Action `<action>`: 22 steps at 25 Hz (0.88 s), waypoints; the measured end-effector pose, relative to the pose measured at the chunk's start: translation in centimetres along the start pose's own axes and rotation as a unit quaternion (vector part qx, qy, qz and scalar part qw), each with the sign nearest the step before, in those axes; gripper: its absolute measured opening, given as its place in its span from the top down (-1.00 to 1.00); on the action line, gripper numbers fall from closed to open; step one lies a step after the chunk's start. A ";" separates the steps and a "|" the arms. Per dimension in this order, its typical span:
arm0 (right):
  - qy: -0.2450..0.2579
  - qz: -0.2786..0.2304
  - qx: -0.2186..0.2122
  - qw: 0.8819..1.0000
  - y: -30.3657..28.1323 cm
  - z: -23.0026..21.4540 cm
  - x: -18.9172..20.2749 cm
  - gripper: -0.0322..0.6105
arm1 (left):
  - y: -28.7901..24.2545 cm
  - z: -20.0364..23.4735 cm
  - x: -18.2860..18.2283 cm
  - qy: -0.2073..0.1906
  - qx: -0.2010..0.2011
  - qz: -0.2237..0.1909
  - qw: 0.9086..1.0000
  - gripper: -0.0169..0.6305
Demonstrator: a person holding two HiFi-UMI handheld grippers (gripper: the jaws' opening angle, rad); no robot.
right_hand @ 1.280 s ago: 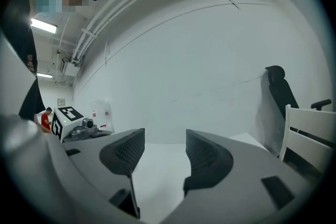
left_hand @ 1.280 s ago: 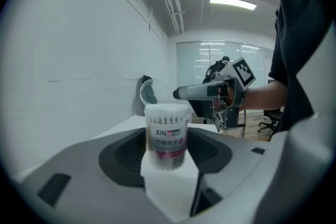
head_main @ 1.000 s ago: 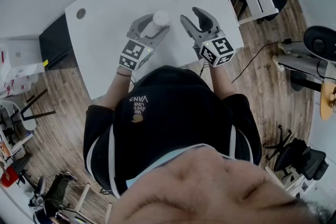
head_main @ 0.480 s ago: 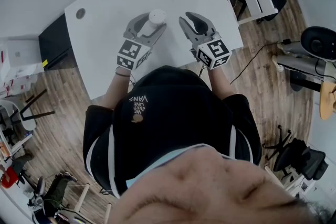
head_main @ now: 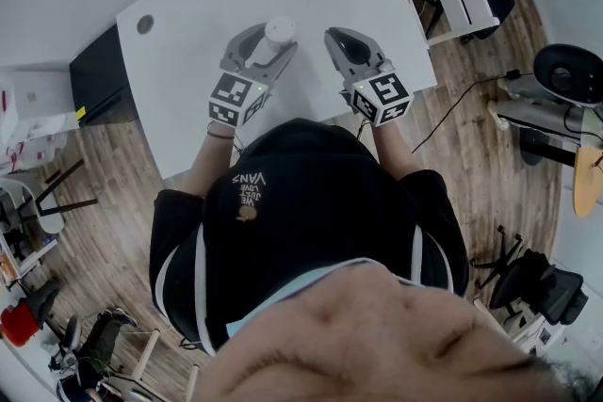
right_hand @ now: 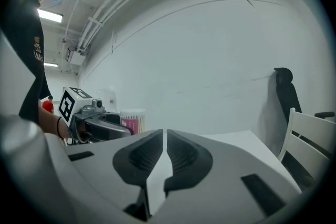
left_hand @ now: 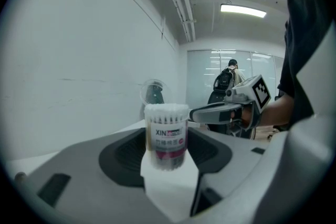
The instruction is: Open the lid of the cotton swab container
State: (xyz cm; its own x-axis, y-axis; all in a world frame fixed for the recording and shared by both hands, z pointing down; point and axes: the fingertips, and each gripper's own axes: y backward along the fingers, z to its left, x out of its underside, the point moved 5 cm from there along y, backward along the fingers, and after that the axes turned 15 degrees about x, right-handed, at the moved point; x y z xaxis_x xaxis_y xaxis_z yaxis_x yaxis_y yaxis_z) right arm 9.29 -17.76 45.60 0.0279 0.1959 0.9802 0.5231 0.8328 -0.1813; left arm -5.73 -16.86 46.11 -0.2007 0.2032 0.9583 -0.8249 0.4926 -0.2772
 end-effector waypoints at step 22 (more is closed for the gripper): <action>0.018 0.011 0.002 1.000 -0.1 0.0 0.6 0.86 | -0.3 0.1 0.6 0.006 -0.004 0.002 1.000 0.17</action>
State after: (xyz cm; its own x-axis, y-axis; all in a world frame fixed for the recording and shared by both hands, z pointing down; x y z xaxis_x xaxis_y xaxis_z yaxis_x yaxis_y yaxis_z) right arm 9.21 -17.74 46.22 0.0709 0.1959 0.9781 0.5181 0.8306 -0.2039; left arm -5.67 -16.94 46.80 -0.1978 0.2158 0.9562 -0.8194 0.4990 -0.2821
